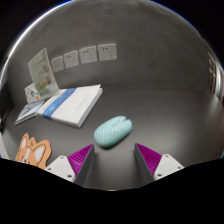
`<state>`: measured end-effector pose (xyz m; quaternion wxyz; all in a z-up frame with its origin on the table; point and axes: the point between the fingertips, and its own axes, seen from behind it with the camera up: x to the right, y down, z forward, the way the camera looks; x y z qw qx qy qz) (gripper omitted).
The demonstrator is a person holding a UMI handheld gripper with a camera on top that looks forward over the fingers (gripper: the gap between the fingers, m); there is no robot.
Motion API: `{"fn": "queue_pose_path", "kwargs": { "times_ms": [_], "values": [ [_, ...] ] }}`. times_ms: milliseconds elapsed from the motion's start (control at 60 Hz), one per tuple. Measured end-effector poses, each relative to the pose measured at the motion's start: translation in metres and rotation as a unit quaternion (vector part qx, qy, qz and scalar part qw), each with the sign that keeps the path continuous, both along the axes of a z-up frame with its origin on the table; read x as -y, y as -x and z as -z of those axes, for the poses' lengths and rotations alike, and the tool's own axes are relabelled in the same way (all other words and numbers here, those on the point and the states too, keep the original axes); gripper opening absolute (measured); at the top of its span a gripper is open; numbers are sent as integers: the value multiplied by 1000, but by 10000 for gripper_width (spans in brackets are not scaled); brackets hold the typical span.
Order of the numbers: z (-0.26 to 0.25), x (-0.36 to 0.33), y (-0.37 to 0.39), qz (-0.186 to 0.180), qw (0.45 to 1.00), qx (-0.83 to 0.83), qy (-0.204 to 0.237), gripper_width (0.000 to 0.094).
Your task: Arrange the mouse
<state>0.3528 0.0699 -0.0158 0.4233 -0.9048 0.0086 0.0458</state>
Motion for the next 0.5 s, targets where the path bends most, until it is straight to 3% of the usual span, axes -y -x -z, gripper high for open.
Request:
{"fn": "queue_pose_path", "kwargs": {
  "times_ms": [150, 167, 183, 417, 467, 500],
  "values": [
    [-1, -33, 15, 20, 1000, -7, 1, 844],
    [-4, -35, 17, 22, 1000, -6, 6, 898],
    [-4, -38, 16, 27, 1000, -2, 5, 851],
    [2, -79, 17, 58, 998, 29, 7, 843],
    [2, -83, 15, 68, 997, 29, 8, 799],
    [2, -84, 13, 76, 997, 29, 7, 705]
  ]
}}
